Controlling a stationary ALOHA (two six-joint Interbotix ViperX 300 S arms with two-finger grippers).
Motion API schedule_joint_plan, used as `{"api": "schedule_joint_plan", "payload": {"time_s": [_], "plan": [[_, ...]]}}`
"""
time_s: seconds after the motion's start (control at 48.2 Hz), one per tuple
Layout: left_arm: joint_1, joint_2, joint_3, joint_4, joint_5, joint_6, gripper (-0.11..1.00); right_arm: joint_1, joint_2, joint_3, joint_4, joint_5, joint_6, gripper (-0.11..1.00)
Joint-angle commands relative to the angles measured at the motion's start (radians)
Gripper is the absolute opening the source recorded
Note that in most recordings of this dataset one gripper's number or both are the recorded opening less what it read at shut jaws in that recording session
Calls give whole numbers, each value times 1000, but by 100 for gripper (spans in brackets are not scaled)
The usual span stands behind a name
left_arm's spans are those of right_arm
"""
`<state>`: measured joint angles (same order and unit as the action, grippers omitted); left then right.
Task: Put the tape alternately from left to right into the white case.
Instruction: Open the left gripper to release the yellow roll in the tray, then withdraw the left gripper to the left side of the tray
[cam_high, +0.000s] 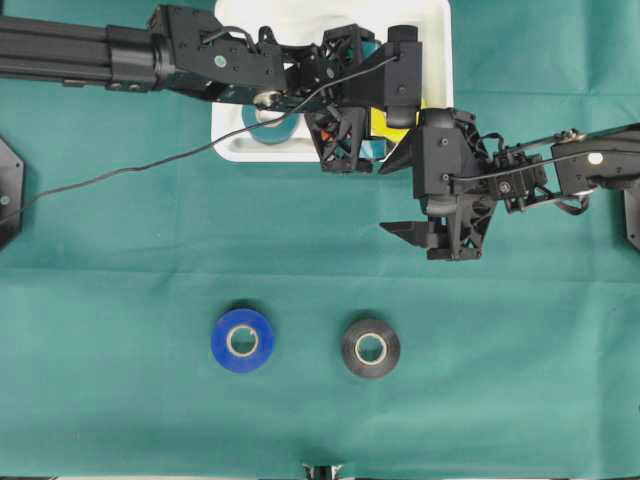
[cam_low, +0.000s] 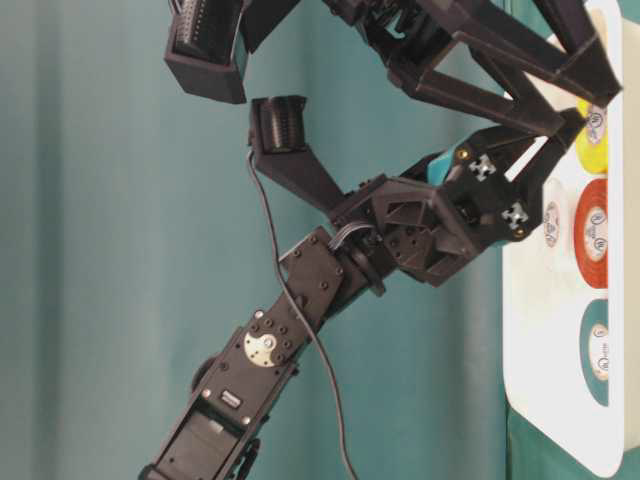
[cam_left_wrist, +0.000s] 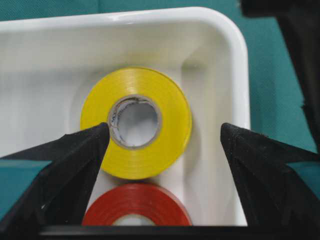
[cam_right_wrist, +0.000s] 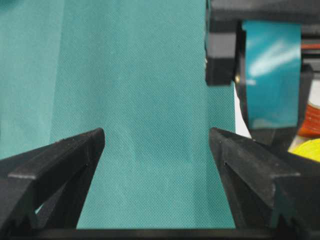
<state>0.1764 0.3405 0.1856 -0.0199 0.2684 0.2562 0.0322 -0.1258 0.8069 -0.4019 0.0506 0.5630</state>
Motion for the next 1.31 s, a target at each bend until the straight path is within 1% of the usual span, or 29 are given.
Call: {"api": "schedule_joint_plan", "payload": {"time_s": [0.0,0.249,0.726,1.058,1.203,1.286], "plan": [[-8,-61,-2,2,-5,-2,96,3,-20,-9,-2,-11,2,84],[-9,-140,84,2,-3,-3,96,3,-20,-8,-2,-11,2,84],[-12,-314,308,-3,-5,-9,96,3,-20,-8,-3,-11,2,84],[-57,-431,451,-5,-14,-11,95,3,-20,-8,-3,-11,2,84],[-83,-479,518,-6,-51,-12,95,2,-20,-8,-2,-11,2,84],[-92,-503,561,-6,-84,-25,95,3,-20,-8,-2,-11,2,84]]}}
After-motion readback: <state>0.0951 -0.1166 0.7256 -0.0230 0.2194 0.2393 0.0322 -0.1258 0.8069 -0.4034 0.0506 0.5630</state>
